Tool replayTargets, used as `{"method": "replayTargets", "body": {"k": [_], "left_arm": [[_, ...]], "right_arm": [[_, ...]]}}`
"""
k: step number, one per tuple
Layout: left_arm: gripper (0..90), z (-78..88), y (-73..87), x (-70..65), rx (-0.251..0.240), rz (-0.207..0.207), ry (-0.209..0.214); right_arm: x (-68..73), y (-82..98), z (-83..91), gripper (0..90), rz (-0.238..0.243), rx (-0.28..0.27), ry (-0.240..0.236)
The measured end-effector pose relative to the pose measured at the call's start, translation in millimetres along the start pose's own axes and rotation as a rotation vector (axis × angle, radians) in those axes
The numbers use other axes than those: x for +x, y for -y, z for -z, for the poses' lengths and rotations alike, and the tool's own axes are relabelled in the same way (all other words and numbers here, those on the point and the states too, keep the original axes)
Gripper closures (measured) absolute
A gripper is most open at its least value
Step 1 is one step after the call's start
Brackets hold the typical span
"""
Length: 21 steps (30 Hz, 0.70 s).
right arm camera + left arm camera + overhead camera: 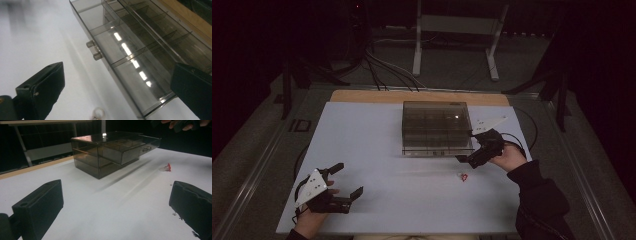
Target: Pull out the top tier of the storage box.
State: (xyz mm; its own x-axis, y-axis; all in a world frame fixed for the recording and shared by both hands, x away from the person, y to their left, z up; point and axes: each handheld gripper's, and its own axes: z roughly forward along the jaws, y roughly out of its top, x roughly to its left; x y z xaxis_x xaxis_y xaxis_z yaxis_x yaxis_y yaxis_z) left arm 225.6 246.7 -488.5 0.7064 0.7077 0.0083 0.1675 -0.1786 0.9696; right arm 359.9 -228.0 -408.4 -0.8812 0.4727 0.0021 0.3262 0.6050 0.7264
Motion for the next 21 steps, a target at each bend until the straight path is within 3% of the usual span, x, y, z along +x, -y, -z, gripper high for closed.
{"method": "replayTargets", "body": {"k": [2,11,17,20,21], "left_arm": [[0.2,-0.1,-0.1,0.0,-0.001,-0.001,0.0],[0.2,-0.7,-0.2,0.0,-0.001,0.002,0.002],[0.2,-0.8,-0.4,-0.2,-0.002,0.001,0.003],[0.2,-0.6,-0.5,-0.1,-0.002,0.001,0.0],[0.2,-0.7,-0.5,0.1,-0.004,0.001,0.001]], "right_arm": [[4.9,7.1,4.7,0.0,-0.01,-0.032,0.015],[21.9,25.8,13.6,0.0,-0.025,-0.068,0.075],[34.3,40.5,11.0,0.0,-0.04,-0.078,0.086],[42.5,50.1,7.3,0.0,-0.055,-0.086,0.109],[47.7,55.6,5.3,0.0,-0.051,-0.1,0.136]]}}
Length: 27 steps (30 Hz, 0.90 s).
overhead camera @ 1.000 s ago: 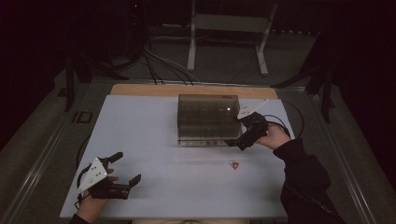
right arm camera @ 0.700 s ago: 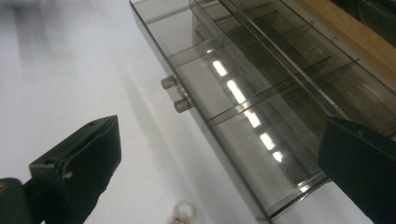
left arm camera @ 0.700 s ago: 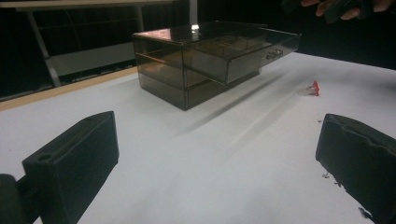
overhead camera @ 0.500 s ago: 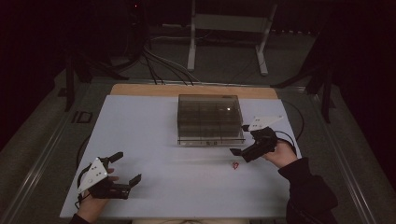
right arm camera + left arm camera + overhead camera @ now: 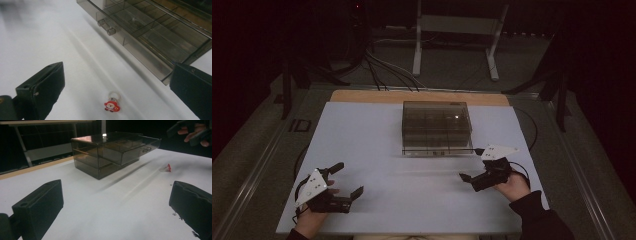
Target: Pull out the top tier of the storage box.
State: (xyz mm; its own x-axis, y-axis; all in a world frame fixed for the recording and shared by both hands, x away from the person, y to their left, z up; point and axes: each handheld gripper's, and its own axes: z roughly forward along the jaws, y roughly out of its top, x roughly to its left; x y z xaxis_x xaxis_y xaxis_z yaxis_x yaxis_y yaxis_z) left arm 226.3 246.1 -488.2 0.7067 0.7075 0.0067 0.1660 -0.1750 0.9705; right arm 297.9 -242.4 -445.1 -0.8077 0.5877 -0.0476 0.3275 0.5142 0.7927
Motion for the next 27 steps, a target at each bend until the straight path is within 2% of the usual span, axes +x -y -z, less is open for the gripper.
{"method": "replayTargets", "body": {"k": [2,6,11,15,27], "left_arm": [[0.2,-0.5,0.1,0.1,-0.001,0.003,0.003],[0.2,-0.9,0.1,0.1,-0.001,0.001,0.004],[0.2,-0.9,0.4,0.6,0.001,0.003,0.004],[0.2,-0.8,0.1,0.0,-0.001,-0.001,0.004],[0.2,-1.8,0.1,-0.4,0.001,-0.003,0.009]], "right_arm": [[2.9,4.8,-1.0,0.0,-0.018,-0.01,-0.006],[9.0,12.3,-3.9,0.0,-0.017,-0.005,0.007],[10.4,18.3,-2.6,2.2,-0.015,-0.002,0.05],[12.0,24.3,1.5,4.1,-0.033,-0.015,0.083],[15.0,27.6,-4.1,6.5,-0.034,-0.001,0.088]]}}
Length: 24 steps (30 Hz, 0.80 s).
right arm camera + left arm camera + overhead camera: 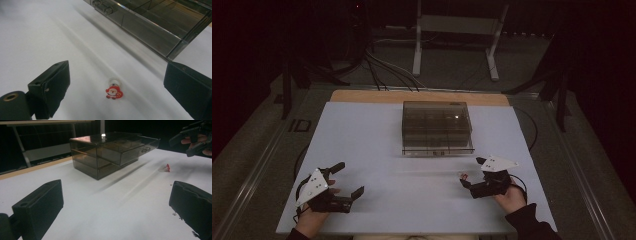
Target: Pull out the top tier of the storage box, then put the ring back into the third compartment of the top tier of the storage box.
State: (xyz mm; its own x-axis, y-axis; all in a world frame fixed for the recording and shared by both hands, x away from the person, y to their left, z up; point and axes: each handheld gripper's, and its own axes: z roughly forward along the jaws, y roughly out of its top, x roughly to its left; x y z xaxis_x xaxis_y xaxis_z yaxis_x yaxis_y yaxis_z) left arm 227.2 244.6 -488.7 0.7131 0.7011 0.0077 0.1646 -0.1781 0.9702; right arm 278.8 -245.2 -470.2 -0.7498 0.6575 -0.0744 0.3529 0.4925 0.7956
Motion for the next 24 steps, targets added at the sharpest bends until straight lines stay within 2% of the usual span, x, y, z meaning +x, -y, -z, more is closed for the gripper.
{"method": "replayTargets", "body": {"k": [12,17,18,24], "left_arm": [[0.2,2.2,0.7,-0.3,0.003,0.001,-0.006],[0.2,2.1,0.9,0.0,0.003,0.003,-0.006],[0.2,2.0,1.0,0.0,0.003,0.003,-0.007],[0.2,1.3,1.1,0.3,0.003,0.002,-0.006]], "right_arm": [[-2.1,-7.1,2.1,6.5,-0.013,-0.004,-0.006],[-5.3,-12.9,3.3,7.2,-0.013,0.012,0.01],[-7.2,-16.1,4.9,7.7,-0.033,0.013,0.013],[-9.2,-20.0,7.6,9.1,-0.037,0.012,0.03]]}}
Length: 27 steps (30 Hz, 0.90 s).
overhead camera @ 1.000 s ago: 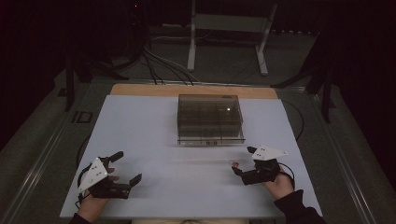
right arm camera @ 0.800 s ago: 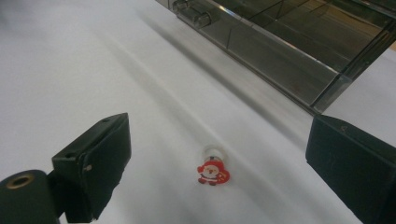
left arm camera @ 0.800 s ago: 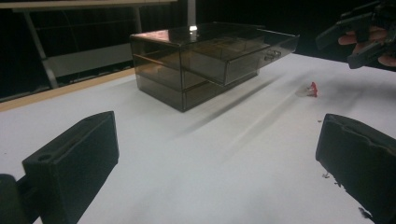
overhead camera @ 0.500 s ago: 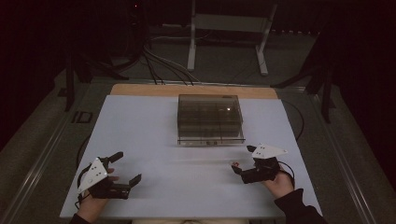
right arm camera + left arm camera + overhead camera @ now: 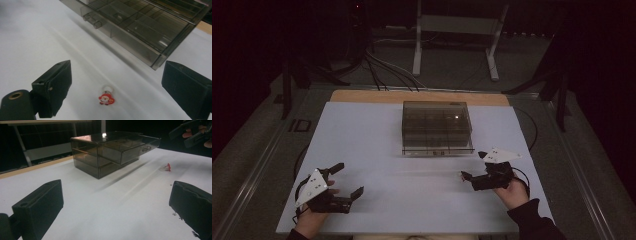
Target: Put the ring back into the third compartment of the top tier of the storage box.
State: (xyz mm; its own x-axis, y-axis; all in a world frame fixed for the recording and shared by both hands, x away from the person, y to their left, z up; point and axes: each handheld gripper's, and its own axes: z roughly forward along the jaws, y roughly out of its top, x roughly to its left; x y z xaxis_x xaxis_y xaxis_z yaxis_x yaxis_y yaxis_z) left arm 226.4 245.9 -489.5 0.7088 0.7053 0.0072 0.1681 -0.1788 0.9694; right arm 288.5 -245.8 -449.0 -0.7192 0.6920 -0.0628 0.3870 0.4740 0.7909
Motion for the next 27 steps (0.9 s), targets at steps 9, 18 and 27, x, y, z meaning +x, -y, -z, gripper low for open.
{"method": "replayTargets", "body": {"k": [9,18,27], "left_arm": [[0.2,-0.2,-0.1,0.2,-0.001,0.001,0.001],[0.2,-0.4,0.2,0.3,0.001,0.002,0.004],[0.2,-1.3,-0.1,-0.1,0.003,-0.003,0.008]], "right_arm": [[-0.6,-1.0,-5.0,12.2,-0.025,0.057,0.0],[4.8,3.2,-18.0,15.3,-0.029,0.125,-0.062],[7.5,9.8,-32.1,27.5,-0.034,0.188,-0.046]]}}
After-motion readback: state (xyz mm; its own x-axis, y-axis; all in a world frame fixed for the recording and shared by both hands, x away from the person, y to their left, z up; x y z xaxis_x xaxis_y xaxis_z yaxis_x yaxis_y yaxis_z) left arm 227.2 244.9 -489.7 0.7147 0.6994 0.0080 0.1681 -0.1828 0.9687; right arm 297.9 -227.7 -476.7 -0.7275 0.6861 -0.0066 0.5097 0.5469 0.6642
